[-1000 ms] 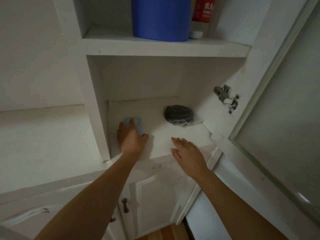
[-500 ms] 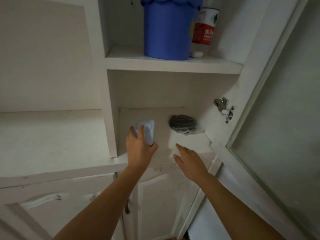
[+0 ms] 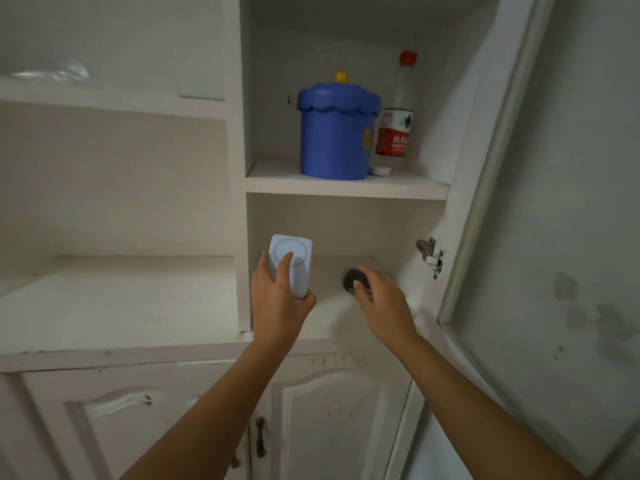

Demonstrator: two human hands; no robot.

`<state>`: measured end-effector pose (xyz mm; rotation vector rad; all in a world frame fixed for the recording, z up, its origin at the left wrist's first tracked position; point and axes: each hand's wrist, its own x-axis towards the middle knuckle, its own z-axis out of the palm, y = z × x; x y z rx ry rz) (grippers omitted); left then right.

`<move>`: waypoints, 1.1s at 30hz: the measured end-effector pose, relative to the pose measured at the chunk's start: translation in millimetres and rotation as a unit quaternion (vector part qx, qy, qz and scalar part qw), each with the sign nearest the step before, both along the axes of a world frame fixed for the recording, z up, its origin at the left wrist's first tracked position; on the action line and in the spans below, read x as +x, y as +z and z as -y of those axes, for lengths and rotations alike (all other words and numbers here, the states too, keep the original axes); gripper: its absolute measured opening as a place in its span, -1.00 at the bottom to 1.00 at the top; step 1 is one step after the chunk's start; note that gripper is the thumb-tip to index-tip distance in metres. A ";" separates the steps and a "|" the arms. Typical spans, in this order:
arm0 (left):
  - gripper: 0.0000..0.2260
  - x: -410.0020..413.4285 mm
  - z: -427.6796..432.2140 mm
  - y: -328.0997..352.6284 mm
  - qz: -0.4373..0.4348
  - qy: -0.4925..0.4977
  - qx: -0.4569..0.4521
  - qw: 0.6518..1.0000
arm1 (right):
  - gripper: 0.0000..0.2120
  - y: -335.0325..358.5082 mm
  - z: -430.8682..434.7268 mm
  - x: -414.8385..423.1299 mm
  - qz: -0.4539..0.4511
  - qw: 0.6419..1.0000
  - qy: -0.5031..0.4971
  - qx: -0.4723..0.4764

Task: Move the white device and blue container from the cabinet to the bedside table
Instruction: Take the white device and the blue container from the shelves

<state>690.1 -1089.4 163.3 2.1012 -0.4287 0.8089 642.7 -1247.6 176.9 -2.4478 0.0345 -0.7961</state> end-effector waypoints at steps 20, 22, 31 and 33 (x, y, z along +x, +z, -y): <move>-0.29 -15.6 -3.8 60.4 0.084 0.012 -0.048 0.995 | -0.40 119.3 -4.9 22.9 0.140 0.983 0.052 0.104; -0.30 -9.1 -1.8 70.1 0.098 0.014 -0.050 0.994 | -0.27 135.8 -1.9 35.5 0.134 0.980 0.064 0.131; -0.30 22.7 0.5 82.0 0.137 0.008 -0.065 0.988 | -0.04 158.1 4.8 105.5 0.118 0.978 0.105 0.137; -0.28 29.4 -1.5 81.0 0.149 0.010 -0.060 0.987 | -0.05 159.4 3.6 115.9 0.118 0.976 0.108 0.148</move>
